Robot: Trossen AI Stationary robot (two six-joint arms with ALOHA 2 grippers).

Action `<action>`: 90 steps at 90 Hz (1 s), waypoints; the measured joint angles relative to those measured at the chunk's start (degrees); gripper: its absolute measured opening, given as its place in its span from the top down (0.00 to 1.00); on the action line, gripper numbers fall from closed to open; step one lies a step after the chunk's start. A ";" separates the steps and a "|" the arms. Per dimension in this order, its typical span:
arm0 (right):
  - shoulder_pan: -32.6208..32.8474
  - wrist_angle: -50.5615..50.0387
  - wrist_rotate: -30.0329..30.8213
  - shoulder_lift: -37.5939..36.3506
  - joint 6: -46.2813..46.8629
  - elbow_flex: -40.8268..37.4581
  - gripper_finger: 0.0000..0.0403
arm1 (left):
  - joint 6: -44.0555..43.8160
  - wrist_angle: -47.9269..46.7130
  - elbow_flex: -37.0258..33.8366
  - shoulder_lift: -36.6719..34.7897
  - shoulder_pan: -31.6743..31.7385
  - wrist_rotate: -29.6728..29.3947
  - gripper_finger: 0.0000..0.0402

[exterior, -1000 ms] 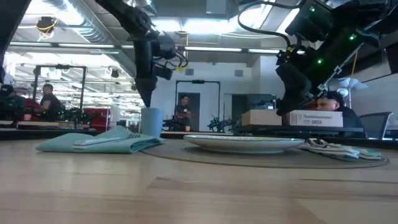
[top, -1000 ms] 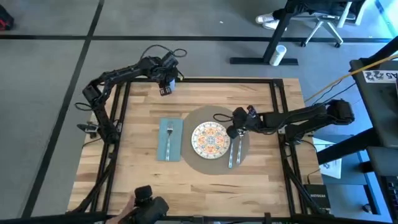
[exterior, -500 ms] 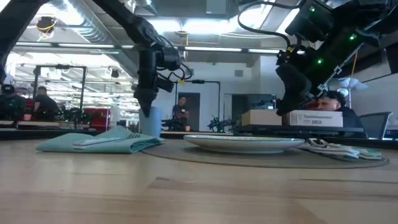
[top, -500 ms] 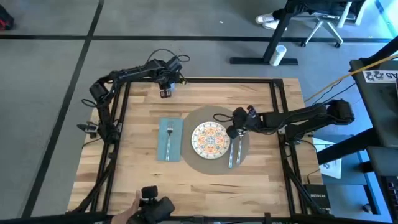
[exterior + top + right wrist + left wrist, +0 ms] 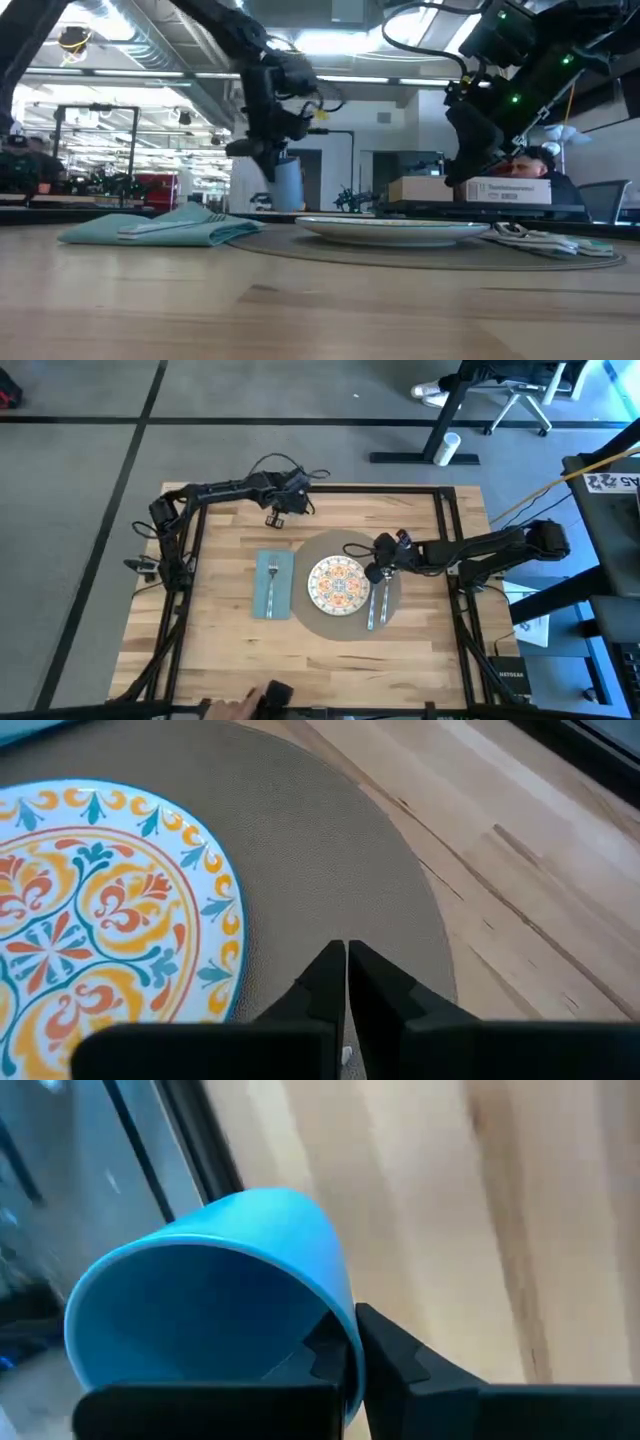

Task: Set table place
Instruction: Move the blue cup to the top center of the table

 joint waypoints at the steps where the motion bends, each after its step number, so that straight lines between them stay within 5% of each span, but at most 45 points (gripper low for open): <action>1: 0.00 0.00 0.01 0.00 -0.01 0.00 0.99 | 0.26 0.03 0.18 0.01 -0.27 0.04 1.00; 46: 0.00 0.07 -0.02 0.00 -0.02 0.00 0.99 | -4.75 -16.41 12.76 1.77 -4.80 7.79 1.00; 90: 0.00 0.13 -0.42 0.02 -0.04 0.00 0.99 | -15.57 -26.39 31.06 13.93 -6.27 8.41 1.00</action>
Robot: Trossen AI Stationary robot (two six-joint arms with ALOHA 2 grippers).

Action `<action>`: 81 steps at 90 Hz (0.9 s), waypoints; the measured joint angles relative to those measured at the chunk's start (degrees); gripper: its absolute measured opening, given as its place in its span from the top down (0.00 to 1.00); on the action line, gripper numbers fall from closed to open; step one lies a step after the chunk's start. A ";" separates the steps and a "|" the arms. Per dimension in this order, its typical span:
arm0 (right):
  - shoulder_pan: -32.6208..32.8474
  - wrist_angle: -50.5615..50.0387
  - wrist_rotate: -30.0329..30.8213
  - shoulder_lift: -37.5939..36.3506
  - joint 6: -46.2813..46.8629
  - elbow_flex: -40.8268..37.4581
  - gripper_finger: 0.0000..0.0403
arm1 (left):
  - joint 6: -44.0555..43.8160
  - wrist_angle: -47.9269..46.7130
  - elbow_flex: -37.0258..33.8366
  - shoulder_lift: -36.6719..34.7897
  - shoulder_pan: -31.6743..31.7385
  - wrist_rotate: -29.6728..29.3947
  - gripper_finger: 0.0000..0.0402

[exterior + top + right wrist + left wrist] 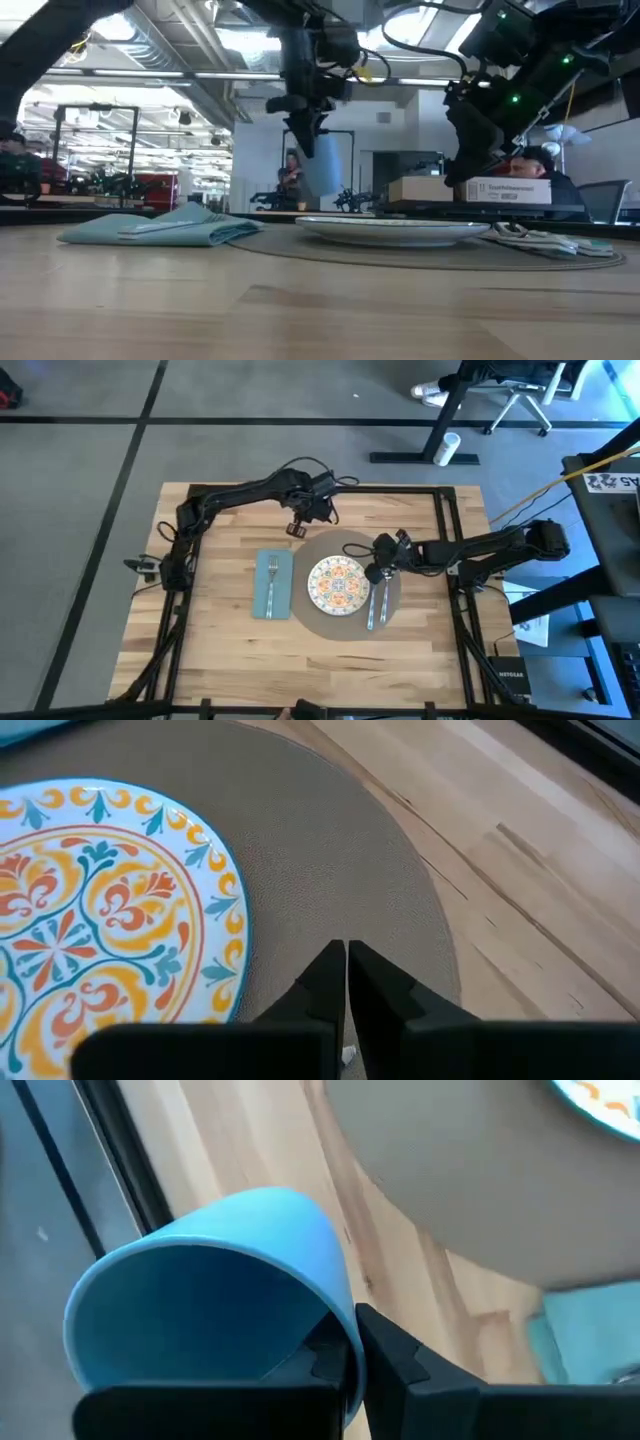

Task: Set table place
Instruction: Move the blue cup to the top center of the table

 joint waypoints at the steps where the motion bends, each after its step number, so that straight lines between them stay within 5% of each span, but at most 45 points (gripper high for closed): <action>1: 0.00 -0.01 -0.01 0.00 0.00 0.00 0.99 | -0.56 -0.20 0.29 0.36 0.08 0.15 1.00; 81: 0.00 0.42 -1.09 0.00 -0.02 0.00 0.99 | -8.30 -6.82 1.37 5.15 1.10 4.77 1.00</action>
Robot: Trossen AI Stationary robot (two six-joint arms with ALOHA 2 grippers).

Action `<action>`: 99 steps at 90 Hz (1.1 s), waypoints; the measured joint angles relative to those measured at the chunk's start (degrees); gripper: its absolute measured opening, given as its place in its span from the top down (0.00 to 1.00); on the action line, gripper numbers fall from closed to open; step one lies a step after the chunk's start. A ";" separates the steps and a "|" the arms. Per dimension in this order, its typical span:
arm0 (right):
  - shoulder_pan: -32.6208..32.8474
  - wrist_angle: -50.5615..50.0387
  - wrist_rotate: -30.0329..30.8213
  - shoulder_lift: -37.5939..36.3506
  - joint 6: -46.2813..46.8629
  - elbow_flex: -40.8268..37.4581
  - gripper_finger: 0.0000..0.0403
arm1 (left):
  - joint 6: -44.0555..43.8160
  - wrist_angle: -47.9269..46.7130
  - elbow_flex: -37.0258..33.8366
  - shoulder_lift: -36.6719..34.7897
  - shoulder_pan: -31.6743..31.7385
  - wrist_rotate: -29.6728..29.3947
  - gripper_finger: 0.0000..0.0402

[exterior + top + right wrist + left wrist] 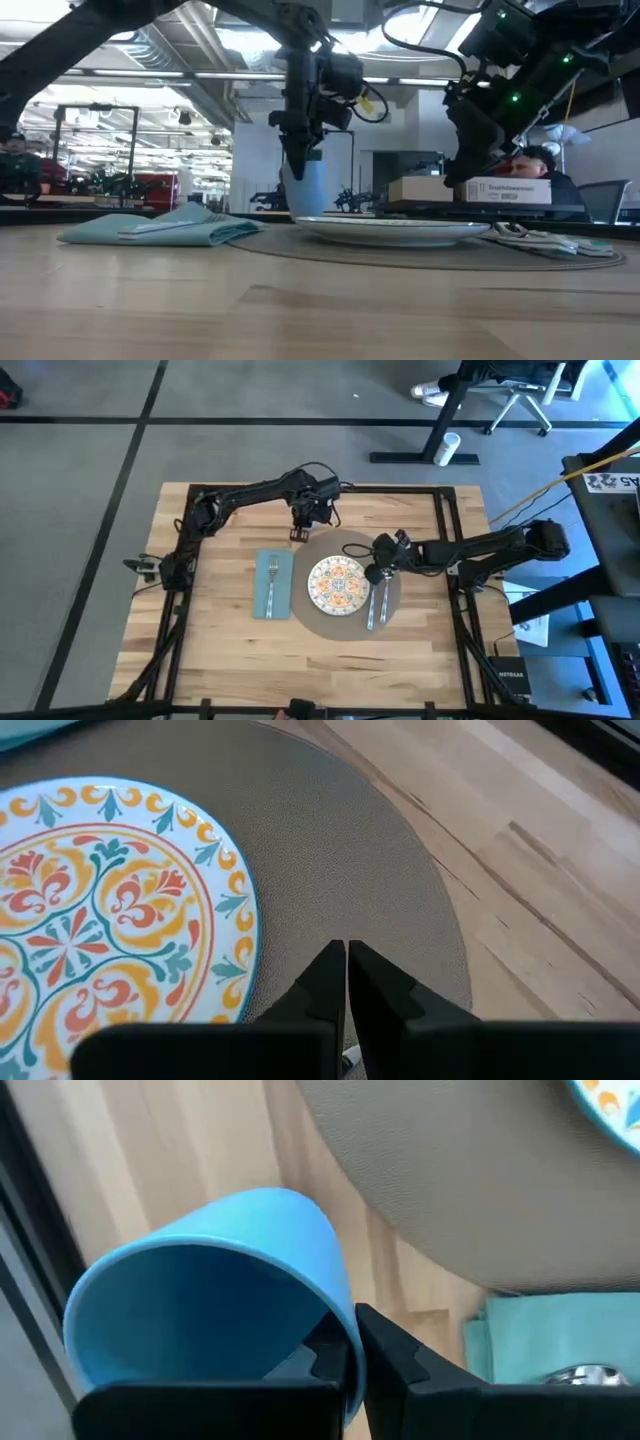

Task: Set table place
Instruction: Move the blue cup to the top center of the table

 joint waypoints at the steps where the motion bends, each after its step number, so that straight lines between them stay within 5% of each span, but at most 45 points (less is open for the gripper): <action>1: 0.00 0.00 0.00 0.00 0.00 0.00 0.99 | 0.00 -0.05 -0.15 0.00 0.02 -0.01 1.00; 41: 0.00 -0.03 -0.02 0.00 0.00 0.00 0.99 | -4.74 1.61 -2.57 -0.13 -0.42 -0.24 0.98; 99: 0.00 -0.03 -0.01 0.00 -0.83 0.00 0.99 | -10.49 -0.23 1.67 -0.03 -1.74 -0.07 0.73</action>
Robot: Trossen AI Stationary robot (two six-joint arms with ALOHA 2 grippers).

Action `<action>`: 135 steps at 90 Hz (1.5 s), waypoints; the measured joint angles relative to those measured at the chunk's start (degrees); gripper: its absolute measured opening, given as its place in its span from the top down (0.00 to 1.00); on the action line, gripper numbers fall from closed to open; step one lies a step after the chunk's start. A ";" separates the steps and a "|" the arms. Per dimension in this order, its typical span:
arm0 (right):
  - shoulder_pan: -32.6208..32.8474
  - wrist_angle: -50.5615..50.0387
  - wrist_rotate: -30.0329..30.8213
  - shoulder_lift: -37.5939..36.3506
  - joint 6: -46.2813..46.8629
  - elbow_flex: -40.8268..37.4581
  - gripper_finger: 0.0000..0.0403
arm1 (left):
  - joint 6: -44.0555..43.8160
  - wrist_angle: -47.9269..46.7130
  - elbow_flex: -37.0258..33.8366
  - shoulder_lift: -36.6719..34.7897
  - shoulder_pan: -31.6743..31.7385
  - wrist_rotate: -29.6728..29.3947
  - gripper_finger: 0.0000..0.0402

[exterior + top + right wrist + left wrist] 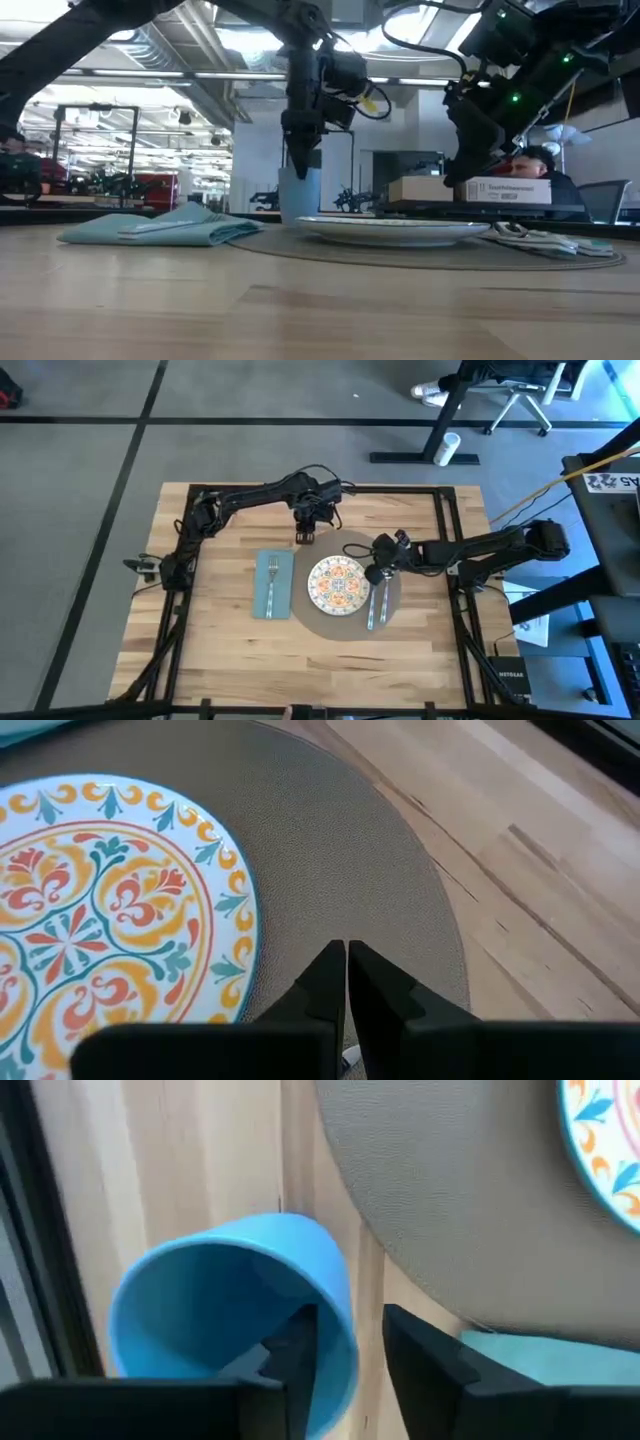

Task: Set table place
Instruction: Move the blue cup to the top center of the table, then move the blue cup to the top right of the table

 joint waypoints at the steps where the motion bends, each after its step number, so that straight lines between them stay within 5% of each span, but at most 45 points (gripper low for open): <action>1: 0.00 0.00 -0.01 0.00 0.00 0.00 0.99 | 0.00 -0.13 0.15 0.00 -0.07 0.00 0.73; 63: 0.00 -0.02 -2.17 -0.02 -0.35 0.02 0.99 | -4.83 -15.60 12.54 -1.96 -4.46 -0.22 0.71; 99: 0.00 4.59 -1.90 -0.02 -4.70 0.04 0.99 | -10.34 -15.43 12.56 -5.88 -7.41 -0.21 0.98; 135: -0.02 8.52 -2.80 -0.02 -8.92 5.21 0.99 | -11.67 -7.63 12.28 -17.71 -9.16 8.57 1.00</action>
